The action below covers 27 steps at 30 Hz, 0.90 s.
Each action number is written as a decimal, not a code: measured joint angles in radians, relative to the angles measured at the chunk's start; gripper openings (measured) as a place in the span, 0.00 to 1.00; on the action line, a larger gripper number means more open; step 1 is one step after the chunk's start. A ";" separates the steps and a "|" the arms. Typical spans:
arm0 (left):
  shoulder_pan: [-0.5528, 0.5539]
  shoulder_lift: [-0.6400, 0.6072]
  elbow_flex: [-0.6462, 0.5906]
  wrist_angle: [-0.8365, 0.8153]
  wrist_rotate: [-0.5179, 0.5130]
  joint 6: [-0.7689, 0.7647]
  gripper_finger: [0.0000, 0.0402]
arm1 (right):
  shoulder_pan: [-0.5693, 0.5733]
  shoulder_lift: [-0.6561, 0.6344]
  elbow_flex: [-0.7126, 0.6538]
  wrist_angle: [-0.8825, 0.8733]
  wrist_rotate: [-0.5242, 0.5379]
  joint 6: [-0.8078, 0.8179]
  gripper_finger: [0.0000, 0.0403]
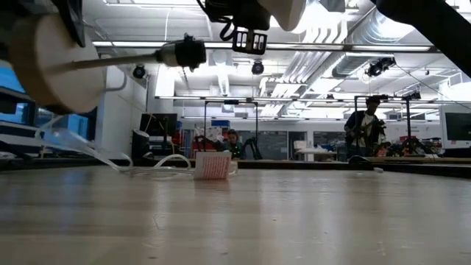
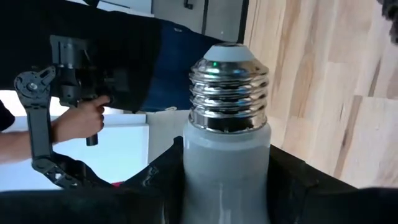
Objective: Screw lightbulb
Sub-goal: Insert the light bulb into the lamp holder
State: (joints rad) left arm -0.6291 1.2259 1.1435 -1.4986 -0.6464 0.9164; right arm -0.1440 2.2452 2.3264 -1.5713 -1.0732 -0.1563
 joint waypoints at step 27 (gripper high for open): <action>-0.090 -0.005 0.146 -0.049 0.090 -0.008 0.27 | 0.069 0.105 -0.002 0.037 -0.087 0.054 0.38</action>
State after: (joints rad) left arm -0.7191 1.2213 1.2892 -1.5473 -0.5567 0.9089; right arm -0.0747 2.3497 2.3249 -1.5341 -1.1602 -0.1023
